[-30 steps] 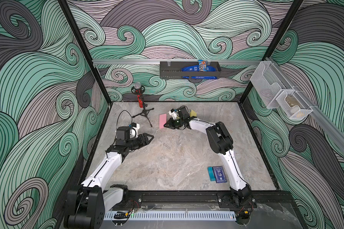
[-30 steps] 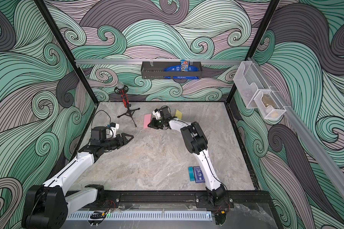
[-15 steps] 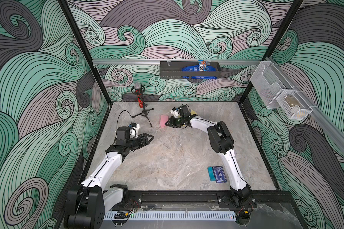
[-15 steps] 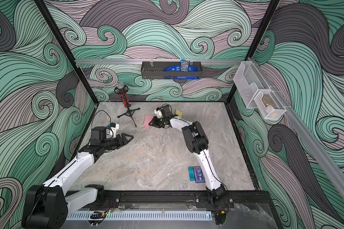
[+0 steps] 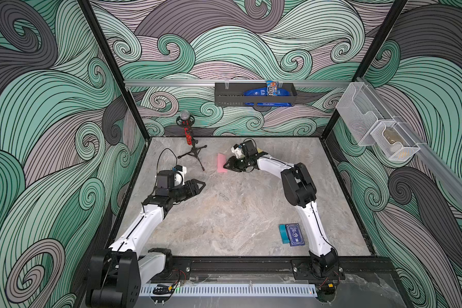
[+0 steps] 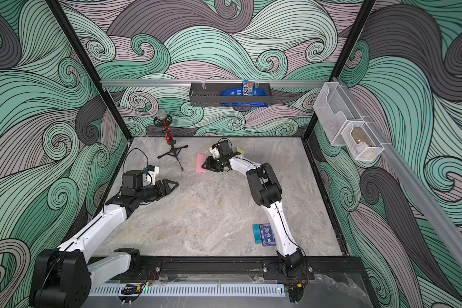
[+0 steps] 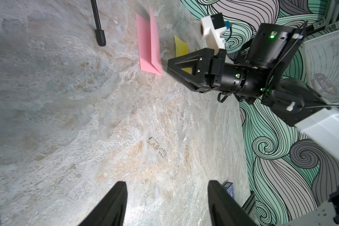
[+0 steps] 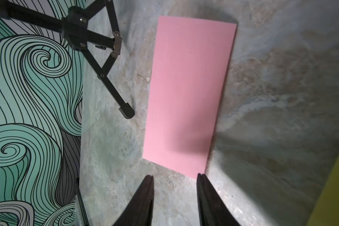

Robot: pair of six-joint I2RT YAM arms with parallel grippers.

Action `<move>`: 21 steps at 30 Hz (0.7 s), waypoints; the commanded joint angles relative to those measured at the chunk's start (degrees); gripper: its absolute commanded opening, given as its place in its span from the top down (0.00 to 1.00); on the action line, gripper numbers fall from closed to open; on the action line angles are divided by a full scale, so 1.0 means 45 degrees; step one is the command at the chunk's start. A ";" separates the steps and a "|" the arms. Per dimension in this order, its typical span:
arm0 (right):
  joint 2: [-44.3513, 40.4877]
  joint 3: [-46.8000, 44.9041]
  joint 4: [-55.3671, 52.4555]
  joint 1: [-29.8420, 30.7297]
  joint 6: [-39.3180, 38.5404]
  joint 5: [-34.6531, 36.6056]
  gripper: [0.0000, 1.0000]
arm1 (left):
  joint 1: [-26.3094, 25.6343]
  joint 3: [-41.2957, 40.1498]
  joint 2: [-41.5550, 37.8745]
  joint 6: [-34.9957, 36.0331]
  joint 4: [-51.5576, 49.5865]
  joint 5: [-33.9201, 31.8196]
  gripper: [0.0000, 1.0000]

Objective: Fold the square paper along the opposite sides
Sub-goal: Place the paper at the center of the board, then reset both arms

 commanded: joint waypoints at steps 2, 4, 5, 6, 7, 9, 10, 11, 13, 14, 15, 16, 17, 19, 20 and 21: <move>-0.1447 -0.0055 -0.0427 -0.0070 -0.0453 0.0303 0.60 | 0.0039 0.0605 -0.0137 0.0305 -0.0606 -0.0595 0.31; -0.2116 -0.0453 -0.0469 -0.0026 -0.0575 0.0452 0.60 | 0.0051 0.0769 -0.0179 0.0448 -0.0848 -0.0976 0.28; -0.2613 -0.0788 -0.0469 0.0000 -0.0735 0.0576 0.60 | 0.0046 0.1018 -0.0200 0.0623 -0.1134 -0.1316 0.24; -0.3230 -0.1255 -0.0443 0.0031 -0.0976 0.0820 0.60 | 0.0041 0.1322 -0.0206 0.0734 -0.1497 -0.1935 0.16; -0.3820 -0.1762 -0.0429 0.0043 -0.1239 0.1054 0.60 | -0.0010 0.1589 -0.0168 0.0715 -0.1782 -0.2533 0.08; -0.5380 -0.3077 -0.0368 0.0007 -0.2186 0.1977 0.58 | -0.0206 0.2272 0.0036 0.0517 -0.2399 -0.4265 0.01; -0.6132 -0.3881 -0.0247 0.0022 -0.2719 0.2654 0.57 | -0.0345 0.2482 0.0057 0.0069 -0.2554 -0.5325 0.01; -0.7110 -0.4994 0.0212 -0.0008 -0.3231 0.3535 0.54 | -0.0383 0.2449 -0.0026 -0.0734 -0.2528 -0.6236 0.01; -0.9086 -0.7249 0.1513 -0.0266 -0.4140 0.4294 0.48 | -0.0420 0.1685 -0.0548 -0.1821 -0.1368 -0.7446 0.01; -1.0182 -0.8425 0.2234 -0.0391 -0.4500 0.4751 0.41 | -0.0487 0.1115 -0.0928 -0.1886 -0.0439 -0.8044 0.01; -1.1246 -0.9614 0.3164 -0.0489 -0.4788 0.5673 0.35 | -0.0668 0.0466 -0.1325 -0.1412 0.0851 -0.8683 0.01; -1.2143 -1.0696 0.4044 -0.0484 -0.5078 0.6800 0.32 | -0.0748 -0.0216 -0.1528 -0.0660 0.2232 -0.8955 0.01; -1.3078 -1.1998 0.5382 -0.0553 -0.5457 0.8198 0.27 | -0.0729 -0.0621 -0.1134 0.0993 0.3710 -0.8286 0.01; -1.4739 -1.4662 0.8723 -0.0618 -0.6757 1.0252 0.00 | -0.0696 -0.0562 0.0188 0.3922 0.4683 -0.6916 0.01; -1.5530 -1.6156 1.0892 -0.0658 -0.7582 1.0981 0.00 | -0.0691 -0.0334 0.0841 0.4691 0.4732 -0.6973 0.01; -1.6148 -1.7491 1.2869 -0.0800 -0.8556 1.1349 0.00 | -0.0594 -0.0291 0.1335 0.5139 0.4991 -0.7149 0.01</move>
